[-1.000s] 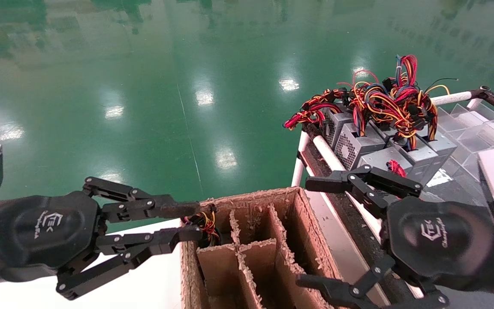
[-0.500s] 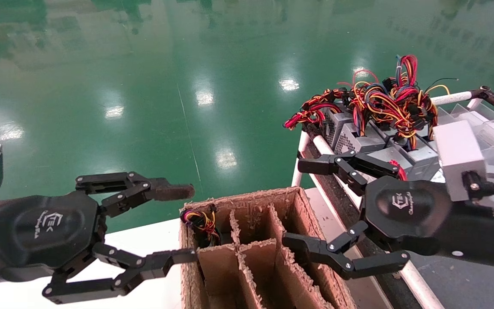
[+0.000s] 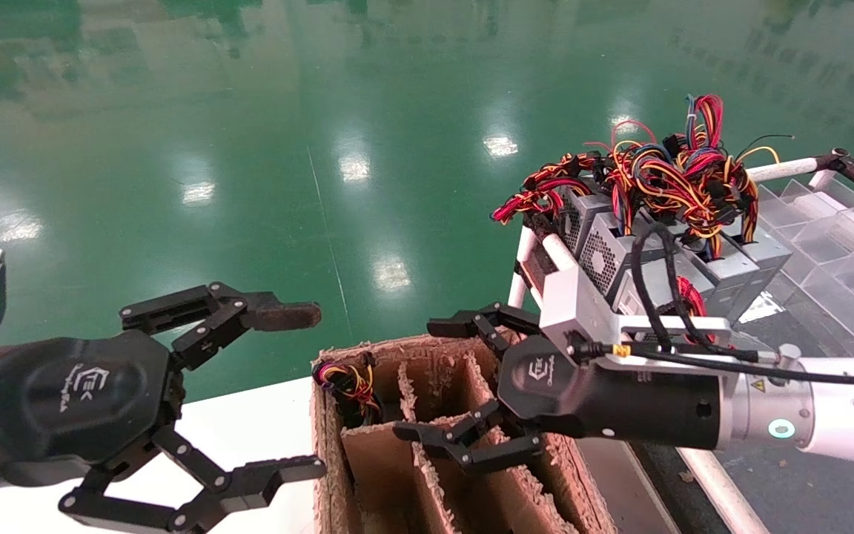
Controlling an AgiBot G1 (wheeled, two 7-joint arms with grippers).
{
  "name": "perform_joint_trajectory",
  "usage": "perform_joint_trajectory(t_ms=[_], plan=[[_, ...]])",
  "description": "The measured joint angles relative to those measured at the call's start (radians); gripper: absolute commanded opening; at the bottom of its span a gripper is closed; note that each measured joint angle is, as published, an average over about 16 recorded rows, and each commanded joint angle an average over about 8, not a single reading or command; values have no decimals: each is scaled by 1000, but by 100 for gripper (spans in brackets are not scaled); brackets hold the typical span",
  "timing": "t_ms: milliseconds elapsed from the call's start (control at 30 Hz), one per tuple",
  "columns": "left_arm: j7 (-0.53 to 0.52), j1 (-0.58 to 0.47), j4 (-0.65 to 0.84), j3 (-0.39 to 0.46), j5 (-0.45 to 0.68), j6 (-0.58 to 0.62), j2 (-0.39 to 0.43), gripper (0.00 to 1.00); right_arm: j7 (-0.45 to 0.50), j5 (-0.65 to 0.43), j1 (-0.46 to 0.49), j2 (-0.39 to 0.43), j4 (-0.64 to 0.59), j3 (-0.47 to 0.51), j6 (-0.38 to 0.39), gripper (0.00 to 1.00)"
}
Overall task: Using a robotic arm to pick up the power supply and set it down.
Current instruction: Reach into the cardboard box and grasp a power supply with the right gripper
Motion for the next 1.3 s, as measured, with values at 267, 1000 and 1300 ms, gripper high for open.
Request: perform_joint_trajectory(t_ms=[267, 1000, 1300], plan=[[0, 0, 0, 0, 0, 0, 0, 100, -20, -51, 25, -82, -65, -36, 30, 100], [1, 0, 1, 1, -1, 0, 0, 100, -234, -150, 210, -420, -635, -129, 50, 74], [1, 0, 1, 1, -1, 0, 0, 100, -328, -129, 241, -461, -758, -166, 14, 0]])
